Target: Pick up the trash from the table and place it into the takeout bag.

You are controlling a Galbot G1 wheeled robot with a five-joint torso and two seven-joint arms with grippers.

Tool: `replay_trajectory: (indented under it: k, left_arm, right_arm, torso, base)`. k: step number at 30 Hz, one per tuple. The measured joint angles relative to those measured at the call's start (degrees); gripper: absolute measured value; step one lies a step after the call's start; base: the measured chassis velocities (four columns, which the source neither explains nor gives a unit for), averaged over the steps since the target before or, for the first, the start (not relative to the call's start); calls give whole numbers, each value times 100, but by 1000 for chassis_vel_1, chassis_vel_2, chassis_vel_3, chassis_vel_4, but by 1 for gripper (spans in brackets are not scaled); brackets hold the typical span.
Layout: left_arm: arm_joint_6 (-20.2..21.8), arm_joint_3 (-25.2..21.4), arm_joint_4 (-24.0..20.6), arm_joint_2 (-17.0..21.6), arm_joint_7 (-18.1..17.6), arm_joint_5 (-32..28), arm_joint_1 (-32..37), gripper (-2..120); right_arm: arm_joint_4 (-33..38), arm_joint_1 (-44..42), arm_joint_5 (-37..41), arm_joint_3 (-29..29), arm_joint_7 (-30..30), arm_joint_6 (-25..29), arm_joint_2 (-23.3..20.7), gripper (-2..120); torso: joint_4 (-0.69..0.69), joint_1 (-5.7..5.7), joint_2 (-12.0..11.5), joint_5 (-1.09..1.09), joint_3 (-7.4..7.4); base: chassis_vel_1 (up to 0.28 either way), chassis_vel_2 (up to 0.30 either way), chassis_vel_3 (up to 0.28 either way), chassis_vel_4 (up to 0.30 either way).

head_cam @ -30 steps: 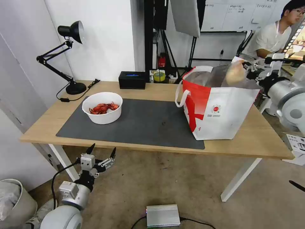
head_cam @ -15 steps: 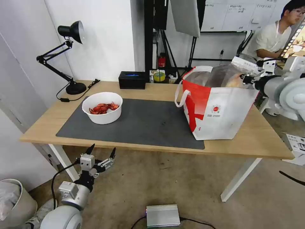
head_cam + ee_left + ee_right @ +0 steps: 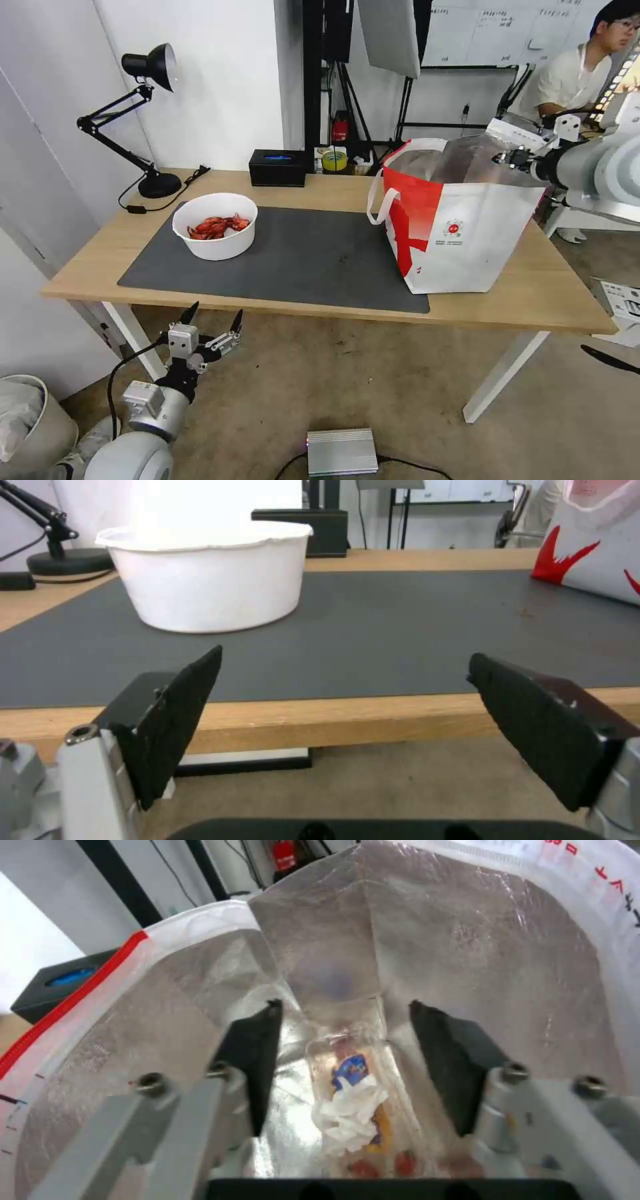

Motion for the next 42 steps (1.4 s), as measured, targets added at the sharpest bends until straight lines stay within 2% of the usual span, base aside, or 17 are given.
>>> replay_trajectory:
  k: [3, 4, 7, 8, 11, 12, 13, 14, 16, 17, 20, 24, 26, 30, 33, 37, 42]
  left_arm:
    - [0, -6, 0, 3, 0, 1, -1, 100]
    - [0, -6, 0, 3, 0, 1, -1, 100]
    - [0, -23, -2, 11, 0, 0, -1, 100]
    - [0, -23, -2, 11, 0, 0, -1, 100]
    - [0, -27, -2, 13, 0, 0, -2, 100]
    - [-2, -28, -1, 10, 0, -1, -6, 100]
    - [-2, -28, -1, 10, 0, -1, -6, 100]
    - [-2, -27, 1, 9, -1, -1, -9, 100]
    - [-12, -23, 5, 8, 0, -1, -16, 100]
    - [-12, -23, 5, 8, 0, -1, -16, 100]
    - [-41, -22, 8, 18, 1, -3, -21, 100]
    - [-90, -23, 21, 35, 2, -14, -30, 100]
    - [-130, -24, 37, 47, 2, -24, -50, 100]
    - [-169, -25, 51, 49, 10, -24, -69, 100]
    - [-220, -26, 75, 39, 19, -16, -106, 100]
    - [-234, -27, 76, 37, 28, -13, -113, 100]
    - [-267, -58, 76, 38, 32, -12, -97, 100]
  right_arm:
    - [0, -14, -54, 0, -34, 9, 12, 68]
    - [0, -14, -54, 0, -34, 9, 12, 68]
    - [10, -36, -132, 4, -75, 15, 33, 82]
    - [10, -36, -132, 4, -75, 15, 33, 82]
    - [39, -151, -409, 59, -441, 79, 59, 95]
    - [100, -301, -735, 121, -1102, 363, 60, 98]
    - [100, -301, -735, 121, -1102, 363, 60, 98]
    - [133, -385, -926, 158, -1485, 530, 60, 100]
    - [264, -702, -1583, 273, -2621, 1117, 50, 100]
    - [264, -702, -1583, 273, -2621, 1117, 50, 100]
    - [469, -1213, -2088, 459, -3772, 1992, 46, 100]
    - [611, -1589, -2364, 600, -4298, 2439, 40, 100]
    - [781, -2064, -2850, 745, -4750, 2853, 17, 100]
    - [990, -2461, -3298, 827, -4972, 3219, 13, 100]
    - [1422, -3045, -3837, 970, -4995, 3658, 99, 100]
    - [1699, -3483, -4120, 1103, -4927, 3791, 193, 100]
    - [2111, -4466, -4788, 1206, -4814, 4050, 505, 100]
  torso:
    - [0, 0, 0, 0, 0]
    - [0, 0, 0, 0, 0]
    - [0, 0, 0, 0, 0]
    - [0, 0, 0, 0, 0]
    - [0, 0, 0, -1, 0]
    - [0, 0, 0, 0, 0]
    - [0, 0, 0, 0, 0]
    - [-1, 0, 0, 0, 0]
    - [0, 0, 0, -1, 0]
    - [0, 0, 0, -1, 0]
    - [0, 0, 0, 0, 0]
    - [0, 0, 0, -1, 0]
    - [-1, 0, 0, 0, 0]
    - [-2, 0, 0, 1, -1]
    - [0, 0, 0, -1, -1]
    - [0, 0, 0, -2, -1]
    - [0, 0, 0, -2, -1]
  base:
    - [0, 0, 0, 0]
    - [0, 0, 0, 0]
    - [0, 0, 0, 0]
    - [0, 0, 0, 0]
    - [0, 0, 0, 0]
    - [0, 0, 0, 0]
    - [0, 0, 0, 0]
    - [0, 0, 0, 0]
    - [0, 0, 0, 0]
    - [0, 0, 0, 0]
    - [0, 0, 0, 0]
    - [0, 0, 0, 0]
    - [0, 0, 0, 0]
    - [0, 0, 0, 0]
    - [0, 0, 0, 0]
    - [0, 0, 0, 0]
    - [0, 0, 0, 0]
